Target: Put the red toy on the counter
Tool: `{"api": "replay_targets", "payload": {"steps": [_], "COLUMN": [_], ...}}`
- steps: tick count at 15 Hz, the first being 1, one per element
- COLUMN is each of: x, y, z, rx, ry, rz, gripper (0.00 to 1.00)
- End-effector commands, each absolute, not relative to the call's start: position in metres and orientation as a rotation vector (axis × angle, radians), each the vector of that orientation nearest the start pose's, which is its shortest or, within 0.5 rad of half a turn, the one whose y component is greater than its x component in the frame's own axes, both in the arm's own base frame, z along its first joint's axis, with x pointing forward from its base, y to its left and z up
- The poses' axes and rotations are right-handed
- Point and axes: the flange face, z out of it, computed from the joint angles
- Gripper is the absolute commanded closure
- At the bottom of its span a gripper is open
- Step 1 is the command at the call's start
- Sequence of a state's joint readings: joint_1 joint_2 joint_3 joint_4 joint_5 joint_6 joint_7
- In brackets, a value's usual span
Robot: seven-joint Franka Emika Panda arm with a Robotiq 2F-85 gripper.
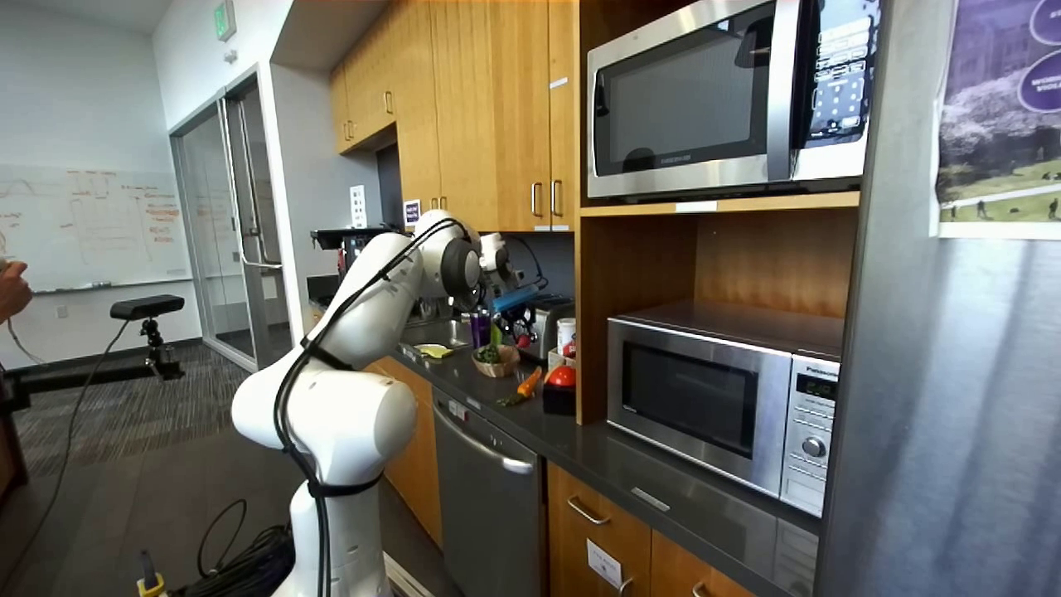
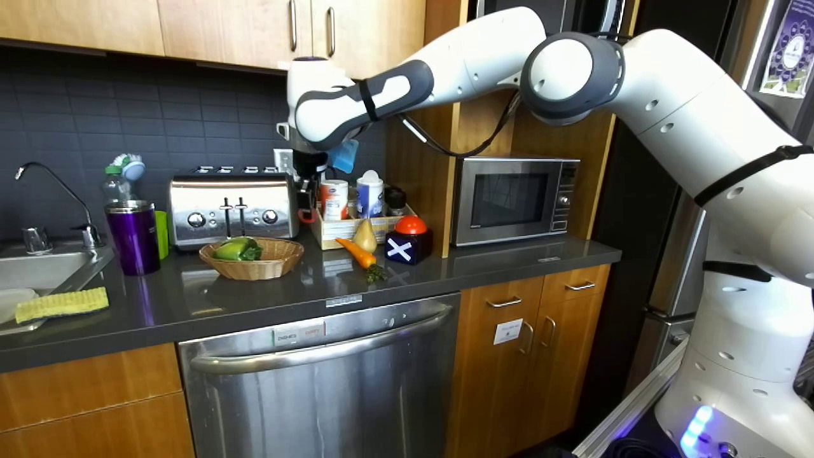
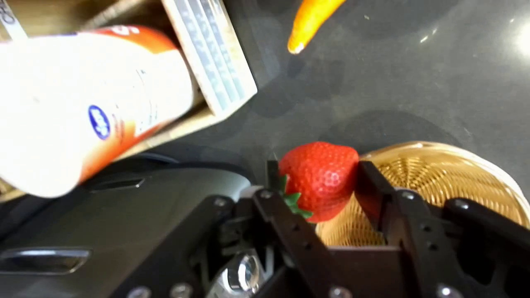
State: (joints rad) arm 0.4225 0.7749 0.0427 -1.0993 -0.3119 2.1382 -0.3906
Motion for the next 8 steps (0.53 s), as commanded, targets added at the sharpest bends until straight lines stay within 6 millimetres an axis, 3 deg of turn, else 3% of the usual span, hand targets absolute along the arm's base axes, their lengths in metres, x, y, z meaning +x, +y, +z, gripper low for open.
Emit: {"api": "replay_targets", "payload": {"steps": [1,8], "x": [0.699,0.694], "y": [0.300,0.258], "z": [0.394,0.370], "rx": [-3.067,-3.151], "ry": [-1.483,-1.365], "rz": [-0.370,-0.235], "gripper": [0.76,0.76]}}
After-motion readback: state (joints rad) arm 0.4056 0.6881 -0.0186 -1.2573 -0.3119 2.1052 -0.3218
